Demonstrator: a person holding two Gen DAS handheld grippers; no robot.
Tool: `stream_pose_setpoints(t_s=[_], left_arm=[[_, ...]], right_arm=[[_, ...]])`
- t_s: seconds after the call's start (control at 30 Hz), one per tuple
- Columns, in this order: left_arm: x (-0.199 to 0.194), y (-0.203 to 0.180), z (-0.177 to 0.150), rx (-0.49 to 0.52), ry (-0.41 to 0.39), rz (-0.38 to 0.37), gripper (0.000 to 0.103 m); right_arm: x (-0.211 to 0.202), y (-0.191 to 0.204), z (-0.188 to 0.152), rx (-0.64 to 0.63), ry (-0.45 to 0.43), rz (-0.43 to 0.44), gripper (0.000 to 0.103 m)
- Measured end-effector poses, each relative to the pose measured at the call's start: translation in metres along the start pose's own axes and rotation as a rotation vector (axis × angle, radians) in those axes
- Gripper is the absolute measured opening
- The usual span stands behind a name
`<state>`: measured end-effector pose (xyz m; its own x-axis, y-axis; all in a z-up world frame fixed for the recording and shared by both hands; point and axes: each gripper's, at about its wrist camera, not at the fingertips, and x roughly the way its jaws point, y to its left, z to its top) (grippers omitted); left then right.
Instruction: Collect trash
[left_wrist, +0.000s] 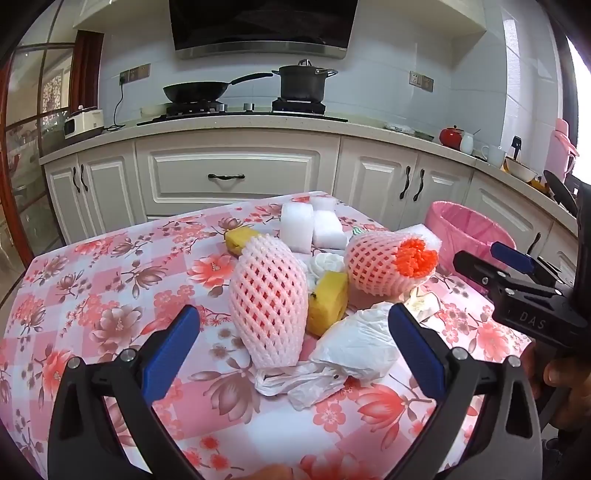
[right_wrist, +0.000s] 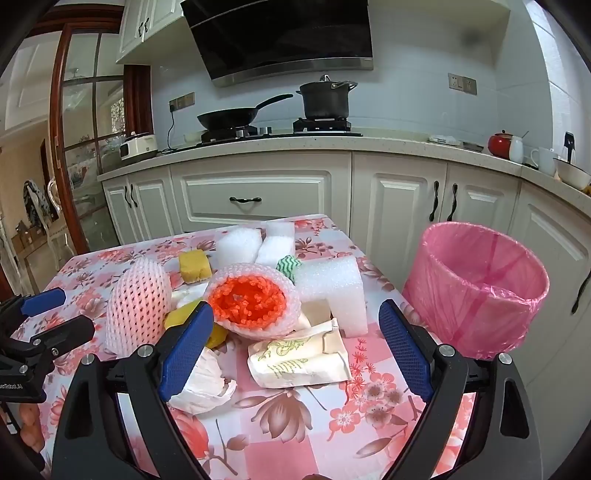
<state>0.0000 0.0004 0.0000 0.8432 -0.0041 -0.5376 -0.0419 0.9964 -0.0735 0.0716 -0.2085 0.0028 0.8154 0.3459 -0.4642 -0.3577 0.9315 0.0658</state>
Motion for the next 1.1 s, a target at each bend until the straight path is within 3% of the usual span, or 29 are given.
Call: stream_pose_setpoints(t_s=[1.1], left_arm=[[-0.0009,-0.0008,0.0031,0.003,-0.001,0.003,0.098]], right_arm=[[0.0034,-0.0010,-0.0005,0.007,0.007,-0.008,0.085]])
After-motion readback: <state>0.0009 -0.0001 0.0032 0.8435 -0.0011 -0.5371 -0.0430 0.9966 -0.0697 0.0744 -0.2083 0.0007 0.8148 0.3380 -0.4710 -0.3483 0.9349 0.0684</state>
